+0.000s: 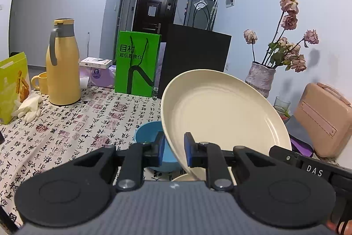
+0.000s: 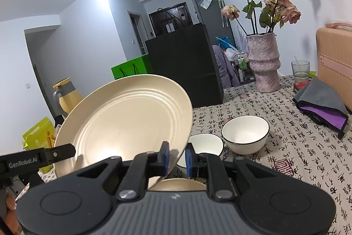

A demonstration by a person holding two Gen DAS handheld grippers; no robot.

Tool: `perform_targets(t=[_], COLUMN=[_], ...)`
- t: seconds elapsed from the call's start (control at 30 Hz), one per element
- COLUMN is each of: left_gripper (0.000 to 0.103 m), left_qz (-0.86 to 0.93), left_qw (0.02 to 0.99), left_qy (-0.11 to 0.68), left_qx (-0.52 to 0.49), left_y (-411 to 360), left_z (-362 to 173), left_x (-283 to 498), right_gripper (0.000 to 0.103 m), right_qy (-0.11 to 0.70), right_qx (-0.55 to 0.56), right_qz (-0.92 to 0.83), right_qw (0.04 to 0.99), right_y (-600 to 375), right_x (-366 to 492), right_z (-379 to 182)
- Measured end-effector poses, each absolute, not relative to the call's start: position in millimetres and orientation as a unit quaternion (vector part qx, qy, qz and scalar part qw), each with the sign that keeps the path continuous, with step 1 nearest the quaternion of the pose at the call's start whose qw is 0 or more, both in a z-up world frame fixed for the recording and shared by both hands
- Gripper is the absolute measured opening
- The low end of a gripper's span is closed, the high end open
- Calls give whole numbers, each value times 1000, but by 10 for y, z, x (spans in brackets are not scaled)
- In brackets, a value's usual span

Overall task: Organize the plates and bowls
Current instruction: 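Lower the held cream plate onto the stack of cream plates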

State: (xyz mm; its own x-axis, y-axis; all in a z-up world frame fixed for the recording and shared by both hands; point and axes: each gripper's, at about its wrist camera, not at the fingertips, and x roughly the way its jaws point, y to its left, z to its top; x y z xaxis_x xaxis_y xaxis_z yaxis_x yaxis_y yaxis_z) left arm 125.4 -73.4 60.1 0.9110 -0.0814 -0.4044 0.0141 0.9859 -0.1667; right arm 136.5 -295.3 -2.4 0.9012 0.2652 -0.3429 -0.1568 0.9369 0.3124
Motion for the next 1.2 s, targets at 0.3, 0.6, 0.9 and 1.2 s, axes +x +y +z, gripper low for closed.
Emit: perform_targets(t=[0.3, 0.6, 0.9, 1.2], left_gripper=[19, 19, 19, 19], left_qz=[-26, -34, -43, -57], left_qw=[975, 973, 970, 965], left_qy=[202, 210, 223, 240], left_qx=[-85, -90, -92, -87], left_y=[-690, -645, -629, -655], left_z=[487, 341, 175, 2], left_x=[1082, 1024, 1014, 1012], right_gripper=[15, 15, 15, 15], right_qy=[196, 210, 227, 248], right_qx=[139, 137, 135, 132], right_qz=[114, 116, 115, 108], right_qw=[964, 961, 958, 954], right_y=[-2935, -2929, -2935, -2981], right_x=[1253, 1220, 1201, 1171], right_z=[-113, -246, -381, -533])
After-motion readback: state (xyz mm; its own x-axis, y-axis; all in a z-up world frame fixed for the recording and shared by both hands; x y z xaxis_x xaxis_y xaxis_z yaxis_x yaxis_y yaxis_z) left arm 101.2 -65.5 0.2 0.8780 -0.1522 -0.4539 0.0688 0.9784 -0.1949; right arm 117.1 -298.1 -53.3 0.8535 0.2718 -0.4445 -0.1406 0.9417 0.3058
